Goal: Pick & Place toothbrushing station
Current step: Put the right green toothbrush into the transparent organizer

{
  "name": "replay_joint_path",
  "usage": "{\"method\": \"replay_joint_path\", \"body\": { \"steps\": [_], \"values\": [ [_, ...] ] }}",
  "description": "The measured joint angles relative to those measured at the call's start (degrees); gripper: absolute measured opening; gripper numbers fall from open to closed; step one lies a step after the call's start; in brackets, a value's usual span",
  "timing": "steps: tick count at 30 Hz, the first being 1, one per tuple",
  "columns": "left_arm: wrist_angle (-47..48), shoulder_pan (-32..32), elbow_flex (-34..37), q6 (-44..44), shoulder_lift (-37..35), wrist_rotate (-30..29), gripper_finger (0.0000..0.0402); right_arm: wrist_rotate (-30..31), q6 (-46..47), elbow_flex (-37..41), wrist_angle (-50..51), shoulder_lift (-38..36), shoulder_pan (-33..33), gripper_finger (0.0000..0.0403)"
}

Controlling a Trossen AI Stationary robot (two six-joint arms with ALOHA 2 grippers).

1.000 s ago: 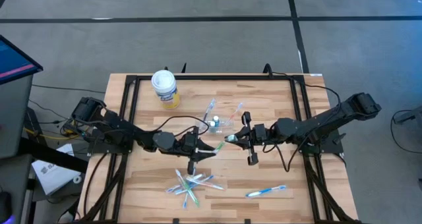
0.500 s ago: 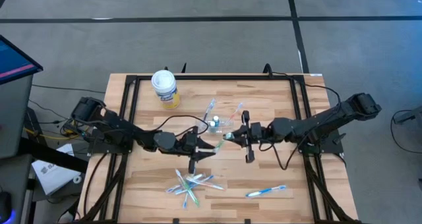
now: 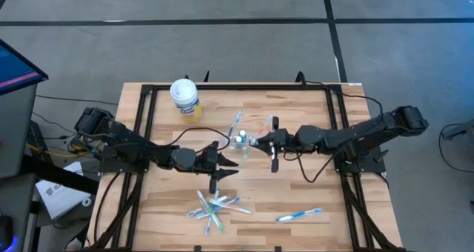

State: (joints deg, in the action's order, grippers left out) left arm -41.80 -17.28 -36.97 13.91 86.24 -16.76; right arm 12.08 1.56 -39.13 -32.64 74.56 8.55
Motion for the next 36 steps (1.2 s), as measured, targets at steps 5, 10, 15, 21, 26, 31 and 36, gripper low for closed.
{"method": "replay_joint_path", "body": {
  "steps": [5, 10, 15, 21, 26, 31, 36],
  "values": [
    [-0.26, 0.00, 1.20, 0.55, 0.00, -1.21, 0.0102, 0.00, 1.03, 0.00, 2.06, 0.00, -3.05, 0.0001],
    [-0.35, 0.00, 1.20, 0.55, 0.00, -1.28, 0.0102, 0.00, 1.06, 0.00, 3.46, 0.00, -6.15, 0.0001],
    [-0.57, 0.00, 1.20, 0.53, 0.00, -1.28, 0.0102, 0.00, 1.56, 0.00, 6.82, 0.00, -9.41, 0.0001],
    [-0.61, 0.00, 1.20, 0.52, 0.00, -1.26, 0.0102, -0.02, 1.67, 0.00, 7.14, 0.00, -12.12, 0.0001],
    [-0.61, 0.00, 1.20, 0.52, 0.02, -1.26, 0.0102, 0.00, 2.23, 0.00, 9.97, 0.00, -14.43, 0.0002],
    [-0.61, 0.00, 1.20, 0.50, 0.02, -1.26, 0.0102, -0.02, 3.00, 0.00, 10.78, 0.00, -16.14, 0.0003],
    [-0.61, 0.00, 1.20, 0.39, 0.02, -1.26, 0.0102, -0.02, 3.02, 0.09, 11.39, 0.83, -16.74, 0.0003]
  ]
}}
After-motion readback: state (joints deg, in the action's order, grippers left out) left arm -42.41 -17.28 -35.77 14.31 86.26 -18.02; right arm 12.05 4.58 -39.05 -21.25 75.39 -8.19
